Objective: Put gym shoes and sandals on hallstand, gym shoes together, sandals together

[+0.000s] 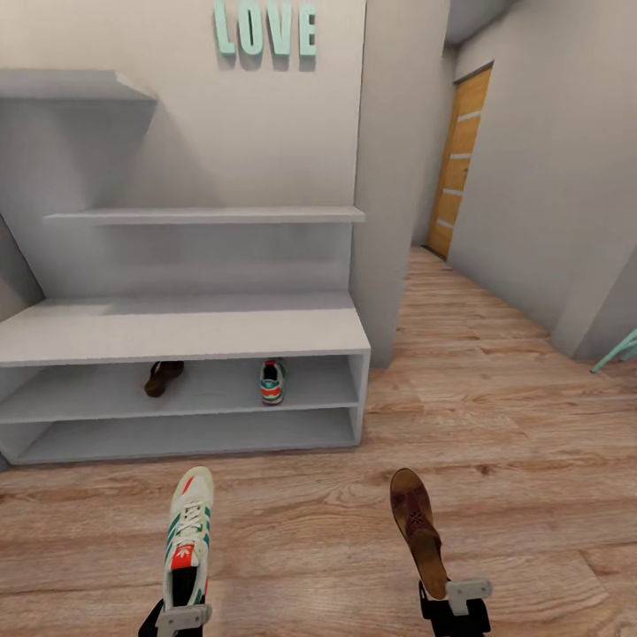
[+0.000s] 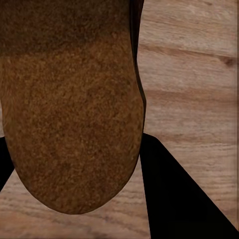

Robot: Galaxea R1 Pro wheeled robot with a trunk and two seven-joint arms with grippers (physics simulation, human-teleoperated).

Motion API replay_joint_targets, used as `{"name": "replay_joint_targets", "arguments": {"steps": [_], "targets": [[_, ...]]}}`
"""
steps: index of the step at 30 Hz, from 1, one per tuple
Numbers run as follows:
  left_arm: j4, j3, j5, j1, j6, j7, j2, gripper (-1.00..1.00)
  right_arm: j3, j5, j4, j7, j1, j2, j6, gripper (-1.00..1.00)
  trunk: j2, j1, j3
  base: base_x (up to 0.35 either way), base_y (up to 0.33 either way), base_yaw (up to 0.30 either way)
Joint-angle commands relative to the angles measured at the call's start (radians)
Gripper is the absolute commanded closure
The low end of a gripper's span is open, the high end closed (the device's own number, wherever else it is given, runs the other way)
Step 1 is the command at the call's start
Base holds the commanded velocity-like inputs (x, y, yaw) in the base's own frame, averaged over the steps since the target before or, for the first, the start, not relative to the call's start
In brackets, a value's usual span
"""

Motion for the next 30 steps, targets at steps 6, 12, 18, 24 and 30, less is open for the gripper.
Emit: {"name": "replay_joint_targets", "arguments": {"steps": [6,12,18,24,30], "targets": [[0.001,-0.01,-0.003,-0.001,0.0,0.003,-0.002,1.0,0.009,-0.016,-0.001,0.0,0.0,0.004,-0.003,1.0,0.0,0.0,-0.001,0.0,0.0,-0.009],[-0.027,-0.011,-0.003,-0.041,0.13,-0.005,-0.009,1.0,-0.075,-0.035,-0.004,-0.003,0.0,-0.055,-0.002,1.0,0.0,0.0,-0.001,0.0,0.0,-0.005],[-0.104,-0.011,0.002,-0.209,0.487,-0.008,-0.013,1.0,-0.296,-0.093,-0.008,0.002,0.0,-0.182,-0.001,1.0,0.0,0.0,-0.001,0.0,0.0,0.0],[-0.119,-0.009,0.006,-0.372,0.754,-0.009,-0.015,1.0,-0.331,-0.103,-0.009,0.0,0.0,-0.225,-0.001,1.0,0.0,0.0,-0.001,0.0,0.0,0.0],[-0.12,-0.006,0.008,-0.48,0.899,-0.007,-0.012,1.0,-0.333,-0.103,-0.009,0.001,0.0,-0.222,-0.001,1.0,0.0,0.0,-0.001,0.0,0.0,0.0]]}}
